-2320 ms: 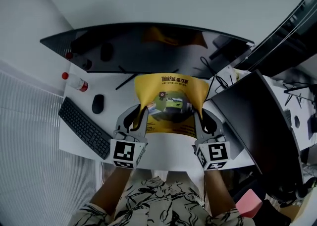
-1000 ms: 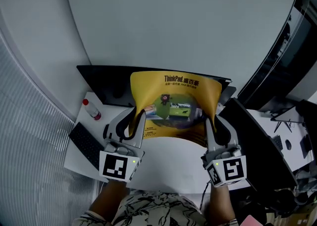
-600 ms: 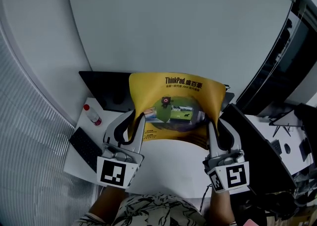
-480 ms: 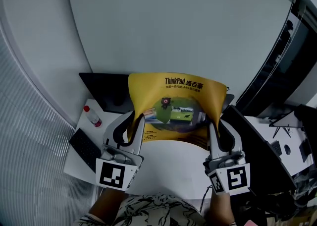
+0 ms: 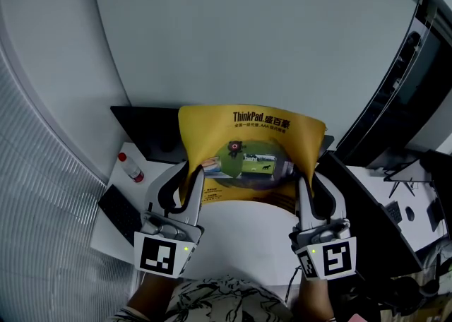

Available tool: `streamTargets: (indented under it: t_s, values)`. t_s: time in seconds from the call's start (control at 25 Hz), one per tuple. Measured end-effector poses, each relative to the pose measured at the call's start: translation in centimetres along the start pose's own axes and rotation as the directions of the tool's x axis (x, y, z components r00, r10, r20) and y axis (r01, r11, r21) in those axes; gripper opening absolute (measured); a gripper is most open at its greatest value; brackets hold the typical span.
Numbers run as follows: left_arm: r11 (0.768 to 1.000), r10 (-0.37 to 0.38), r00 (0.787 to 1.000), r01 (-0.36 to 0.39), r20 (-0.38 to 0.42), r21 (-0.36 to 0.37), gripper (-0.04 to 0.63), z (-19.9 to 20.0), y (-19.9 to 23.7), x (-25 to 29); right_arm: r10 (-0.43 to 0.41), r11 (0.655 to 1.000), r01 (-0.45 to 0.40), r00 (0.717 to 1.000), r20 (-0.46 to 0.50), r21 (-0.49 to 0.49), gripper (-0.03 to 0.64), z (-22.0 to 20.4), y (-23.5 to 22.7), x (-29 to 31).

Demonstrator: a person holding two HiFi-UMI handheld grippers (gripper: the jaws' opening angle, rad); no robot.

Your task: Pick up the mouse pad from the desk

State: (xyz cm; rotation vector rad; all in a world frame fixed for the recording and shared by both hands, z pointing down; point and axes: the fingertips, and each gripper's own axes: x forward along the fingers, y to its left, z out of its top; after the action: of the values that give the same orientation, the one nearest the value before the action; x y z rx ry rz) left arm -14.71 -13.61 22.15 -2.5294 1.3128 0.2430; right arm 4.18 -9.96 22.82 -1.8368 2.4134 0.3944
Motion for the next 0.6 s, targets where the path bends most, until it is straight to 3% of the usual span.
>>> streamTargets:
  t_s: [0.6]
  values:
    - [1.000,-0.002,1.000,0.002,-0.011,0.002,0.072,-0.22,-0.04,0.06,-0.012,1.000,0.012,1.000,-0.001,-0.003,0.058,-0.07,-0.06,0.04]
